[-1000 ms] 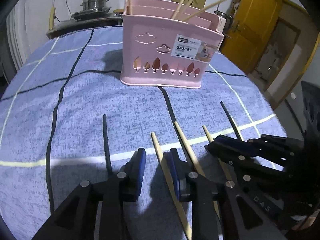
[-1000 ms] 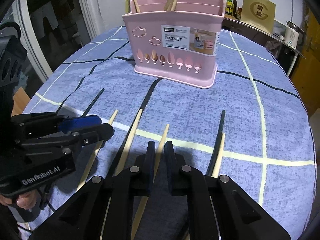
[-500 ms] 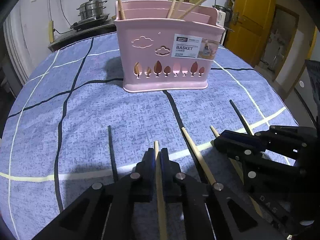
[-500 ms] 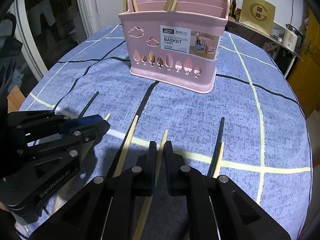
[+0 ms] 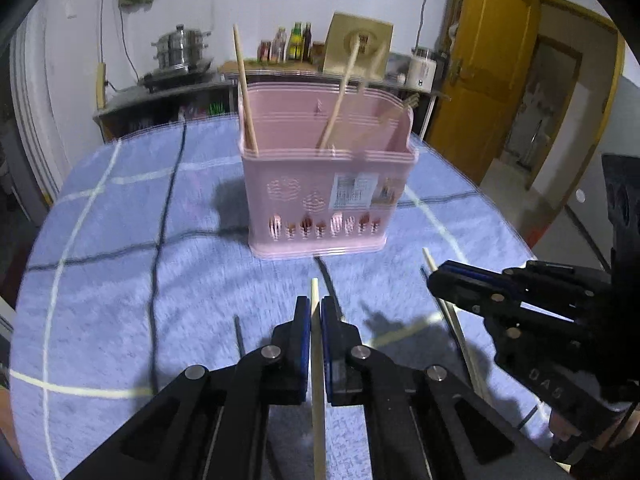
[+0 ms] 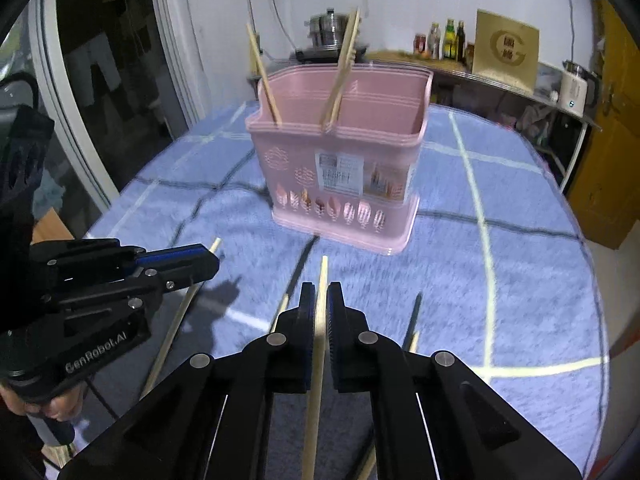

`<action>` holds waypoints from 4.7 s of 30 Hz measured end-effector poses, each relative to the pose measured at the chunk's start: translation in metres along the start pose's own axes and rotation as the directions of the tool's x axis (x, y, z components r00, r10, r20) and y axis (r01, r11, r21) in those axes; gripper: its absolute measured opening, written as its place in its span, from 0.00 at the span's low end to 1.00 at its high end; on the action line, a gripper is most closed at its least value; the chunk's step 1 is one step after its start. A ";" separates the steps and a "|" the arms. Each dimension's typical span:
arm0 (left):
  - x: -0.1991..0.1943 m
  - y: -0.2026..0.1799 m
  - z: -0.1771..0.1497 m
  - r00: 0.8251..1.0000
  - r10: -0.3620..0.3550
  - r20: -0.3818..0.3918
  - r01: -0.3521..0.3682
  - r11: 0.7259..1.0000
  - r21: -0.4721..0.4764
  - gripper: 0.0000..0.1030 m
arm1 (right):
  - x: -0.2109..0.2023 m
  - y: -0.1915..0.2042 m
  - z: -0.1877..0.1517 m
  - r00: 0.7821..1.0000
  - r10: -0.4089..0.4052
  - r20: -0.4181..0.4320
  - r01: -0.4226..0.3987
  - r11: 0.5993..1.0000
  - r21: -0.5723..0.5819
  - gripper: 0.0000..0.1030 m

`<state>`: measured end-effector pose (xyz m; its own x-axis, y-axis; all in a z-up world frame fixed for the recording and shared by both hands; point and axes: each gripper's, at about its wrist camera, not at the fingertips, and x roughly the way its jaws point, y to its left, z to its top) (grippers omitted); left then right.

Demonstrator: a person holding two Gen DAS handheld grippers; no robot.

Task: Organize utensils
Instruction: 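Lift both held chopsticks and carry them over the pink basket, then lower both chopsticks into the basket compartments and open both grippers, then withdraw both open grippers back to the chopsticks on the table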

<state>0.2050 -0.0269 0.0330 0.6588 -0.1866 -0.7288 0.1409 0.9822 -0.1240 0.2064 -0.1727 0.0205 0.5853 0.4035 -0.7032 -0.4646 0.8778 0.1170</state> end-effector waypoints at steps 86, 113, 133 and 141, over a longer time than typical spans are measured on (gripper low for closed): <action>-0.032 0.040 0.155 0.927 -0.005 0.375 0.014 1.000 -0.020 0.05 | -0.016 -0.013 0.125 0.901 0.023 0.432 -0.069 0.993 0.092 0.05; -0.054 0.047 0.095 0.943 0.000 0.333 0.022 0.998 -0.064 0.22 | -0.068 -0.016 0.083 0.909 0.017 0.416 -0.040 0.998 0.046 0.17; -0.033 0.000 -0.019 0.987 -0.107 0.121 0.116 0.991 -0.069 0.22 | -0.061 -0.045 -0.026 0.975 -0.030 0.218 0.004 0.993 0.118 0.17; 0.007 -0.008 -0.044 0.992 -0.129 -0.004 0.128 0.985 -0.114 0.22 | -0.032 -0.057 -0.049 0.997 -0.046 0.067 0.036 0.989 0.141 0.17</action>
<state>0.1763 -0.0349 -0.0005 0.6325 -0.3117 -0.7091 0.1389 0.9462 -0.2921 0.1818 -0.2481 0.0023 0.6496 0.3791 -0.6590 -0.3444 0.9195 0.1895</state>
